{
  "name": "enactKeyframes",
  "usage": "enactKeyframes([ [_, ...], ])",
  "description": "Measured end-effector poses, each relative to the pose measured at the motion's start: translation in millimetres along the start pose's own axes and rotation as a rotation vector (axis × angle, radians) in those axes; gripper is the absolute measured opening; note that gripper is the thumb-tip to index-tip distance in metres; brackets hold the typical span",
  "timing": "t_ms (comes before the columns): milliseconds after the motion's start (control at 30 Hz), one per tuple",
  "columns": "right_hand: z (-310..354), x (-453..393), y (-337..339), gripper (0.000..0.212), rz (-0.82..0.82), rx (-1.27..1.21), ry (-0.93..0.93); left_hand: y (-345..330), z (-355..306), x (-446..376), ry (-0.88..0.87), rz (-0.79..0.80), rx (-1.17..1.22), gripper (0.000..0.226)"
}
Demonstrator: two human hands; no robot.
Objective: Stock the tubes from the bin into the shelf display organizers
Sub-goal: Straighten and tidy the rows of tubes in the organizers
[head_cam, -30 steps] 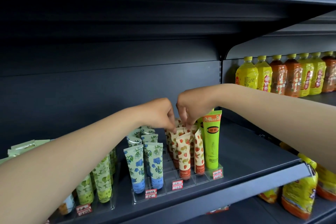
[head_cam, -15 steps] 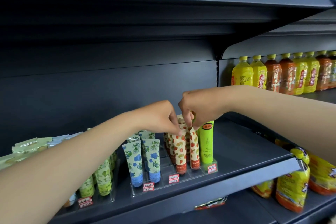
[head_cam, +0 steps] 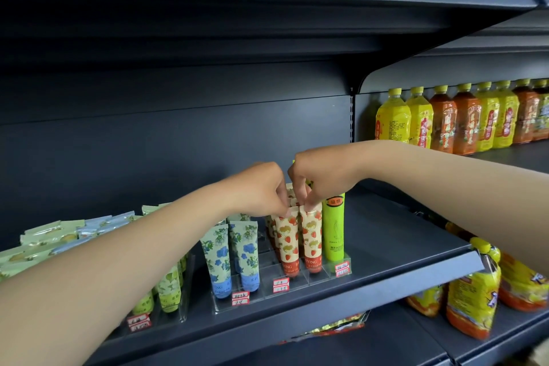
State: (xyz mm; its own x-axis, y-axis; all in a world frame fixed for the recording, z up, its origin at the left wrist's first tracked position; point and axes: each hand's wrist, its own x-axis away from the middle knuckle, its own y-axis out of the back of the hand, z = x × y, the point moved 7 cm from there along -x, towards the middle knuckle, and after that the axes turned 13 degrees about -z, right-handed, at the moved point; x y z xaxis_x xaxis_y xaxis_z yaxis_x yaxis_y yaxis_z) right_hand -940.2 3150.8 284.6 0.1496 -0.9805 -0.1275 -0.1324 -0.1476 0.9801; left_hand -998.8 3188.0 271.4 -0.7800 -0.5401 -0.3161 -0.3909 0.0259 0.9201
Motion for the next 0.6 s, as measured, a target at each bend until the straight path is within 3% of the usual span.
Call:
enactKeyframes([
  [600,-1.4,-1.1,0.0,0.007,-0.007,-0.047,-0.036,1.7,0.0,-1.6,-0.013,0.015,0.011,0.008],
])
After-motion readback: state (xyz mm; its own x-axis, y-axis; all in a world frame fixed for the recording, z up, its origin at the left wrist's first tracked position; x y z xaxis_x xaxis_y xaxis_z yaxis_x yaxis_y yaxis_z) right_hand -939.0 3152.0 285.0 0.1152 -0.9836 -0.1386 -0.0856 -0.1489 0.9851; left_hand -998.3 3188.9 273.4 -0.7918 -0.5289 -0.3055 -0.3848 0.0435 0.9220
